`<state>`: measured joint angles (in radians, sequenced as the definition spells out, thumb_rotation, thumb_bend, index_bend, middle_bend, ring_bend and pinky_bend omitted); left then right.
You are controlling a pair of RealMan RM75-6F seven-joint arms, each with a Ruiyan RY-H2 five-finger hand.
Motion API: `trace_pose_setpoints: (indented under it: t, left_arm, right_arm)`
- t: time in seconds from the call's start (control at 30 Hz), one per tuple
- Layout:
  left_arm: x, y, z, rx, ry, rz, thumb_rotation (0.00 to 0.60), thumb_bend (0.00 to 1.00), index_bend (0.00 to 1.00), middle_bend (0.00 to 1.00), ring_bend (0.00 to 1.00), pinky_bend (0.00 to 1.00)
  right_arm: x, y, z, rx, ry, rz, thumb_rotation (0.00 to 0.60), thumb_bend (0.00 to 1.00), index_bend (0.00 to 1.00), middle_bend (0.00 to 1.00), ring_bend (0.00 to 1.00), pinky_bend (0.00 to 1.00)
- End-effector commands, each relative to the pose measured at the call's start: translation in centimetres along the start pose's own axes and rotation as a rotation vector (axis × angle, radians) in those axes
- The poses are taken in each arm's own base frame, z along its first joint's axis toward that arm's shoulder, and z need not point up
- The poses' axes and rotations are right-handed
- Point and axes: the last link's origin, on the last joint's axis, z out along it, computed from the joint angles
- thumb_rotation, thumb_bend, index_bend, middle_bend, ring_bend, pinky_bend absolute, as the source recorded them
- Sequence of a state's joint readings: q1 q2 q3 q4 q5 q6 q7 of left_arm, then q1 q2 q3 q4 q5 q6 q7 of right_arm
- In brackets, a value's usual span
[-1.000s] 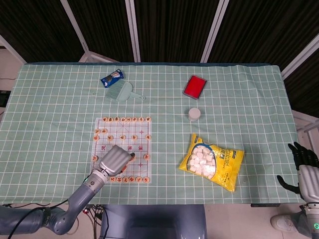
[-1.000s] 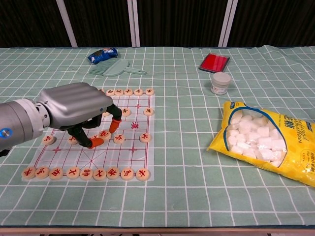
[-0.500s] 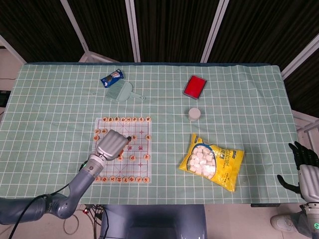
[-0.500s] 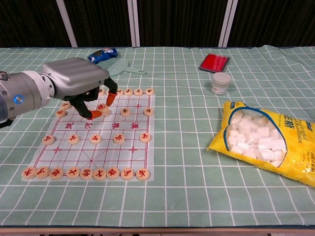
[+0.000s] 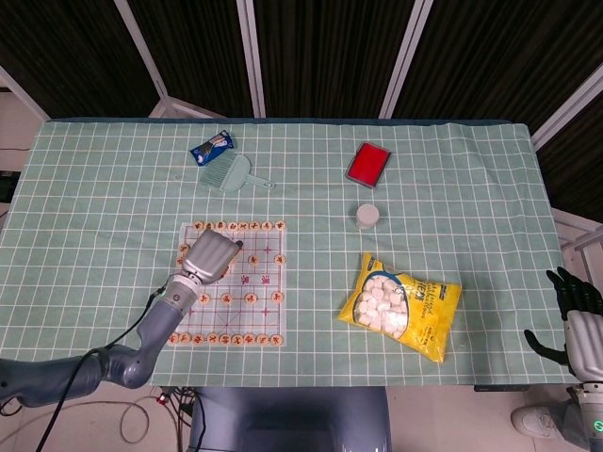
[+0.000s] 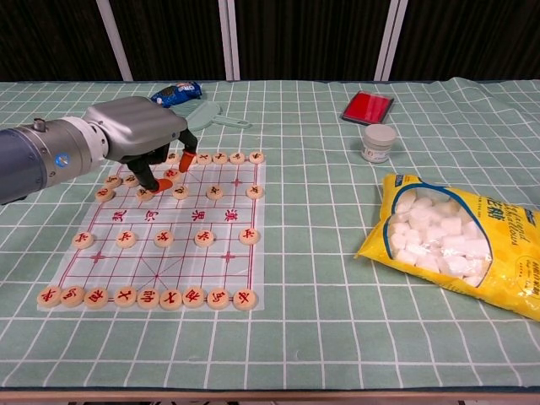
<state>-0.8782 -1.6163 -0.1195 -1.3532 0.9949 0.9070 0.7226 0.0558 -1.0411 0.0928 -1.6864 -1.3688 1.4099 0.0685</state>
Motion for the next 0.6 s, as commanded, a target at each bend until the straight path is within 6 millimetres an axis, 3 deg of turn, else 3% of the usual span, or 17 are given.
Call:
trace_pose_setpoints:
  t: [0.03, 0.6]
  left_arm:
    - [-0.2, 0.2, 0.5, 0.000, -0.002, -0.003, 0.600, 0.31, 0.51, 1.00, 0.92, 0.91]
    - [-0.9, 0.9, 1.9, 0.005, -0.020, 0.023, 0.600, 0.31, 0.51, 1.00, 0.91, 0.91]
  right_arm:
    - [0.0, 0.0, 0.0, 0.000, 0.000, 0.001, 0.600, 0.30, 0.00, 0.00, 0.00, 0.00]
    - [0.1, 0.0, 0.0, 0.001, -0.001, 0.010, 0.600, 0.30, 0.00, 0.00, 0.00, 0.00]
